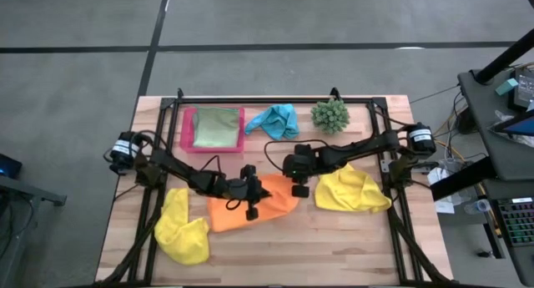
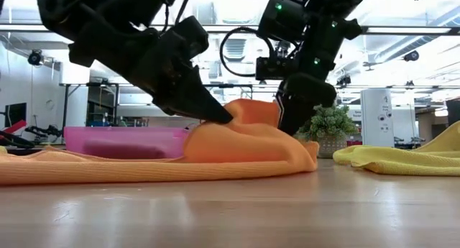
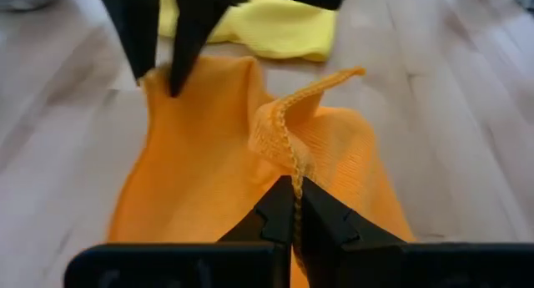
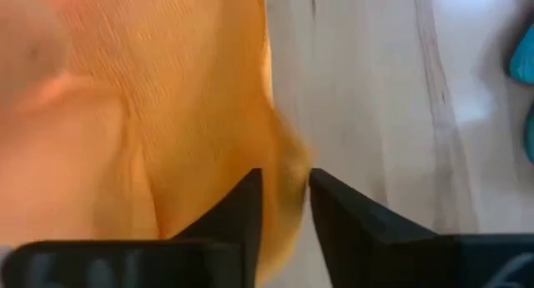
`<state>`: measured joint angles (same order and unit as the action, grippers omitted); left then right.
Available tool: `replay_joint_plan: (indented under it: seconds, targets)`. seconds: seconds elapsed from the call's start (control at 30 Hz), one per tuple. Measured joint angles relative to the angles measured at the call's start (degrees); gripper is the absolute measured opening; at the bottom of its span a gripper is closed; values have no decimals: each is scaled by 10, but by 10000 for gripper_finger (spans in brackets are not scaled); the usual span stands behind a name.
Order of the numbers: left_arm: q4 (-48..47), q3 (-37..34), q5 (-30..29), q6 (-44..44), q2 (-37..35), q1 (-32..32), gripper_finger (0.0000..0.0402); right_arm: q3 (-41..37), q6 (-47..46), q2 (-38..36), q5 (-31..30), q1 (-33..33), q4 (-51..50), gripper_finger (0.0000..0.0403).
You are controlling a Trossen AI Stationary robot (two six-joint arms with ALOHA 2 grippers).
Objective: Fold microfiber towels
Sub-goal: Fold the orange towel
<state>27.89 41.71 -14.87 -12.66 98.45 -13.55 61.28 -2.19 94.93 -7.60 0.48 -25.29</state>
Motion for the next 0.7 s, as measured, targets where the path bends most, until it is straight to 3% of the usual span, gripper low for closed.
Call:
replay_joint_plan:
  seconds: [0.2,0.37,0.5,0.7]
  targets:
    - [0,4,3,16,0,7,23,14,2,-28,-3,-25,-38,149]
    - [0,4,3,16,0,7,48,9,-14,-69,77,-24,-27,159]
    - [1,4,3,16,0,8,54,-16,-33,-98,151,-1,56,160]
    - [1,4,-1,14,0,8,54,-69,-71,-93,160,51,181,160]
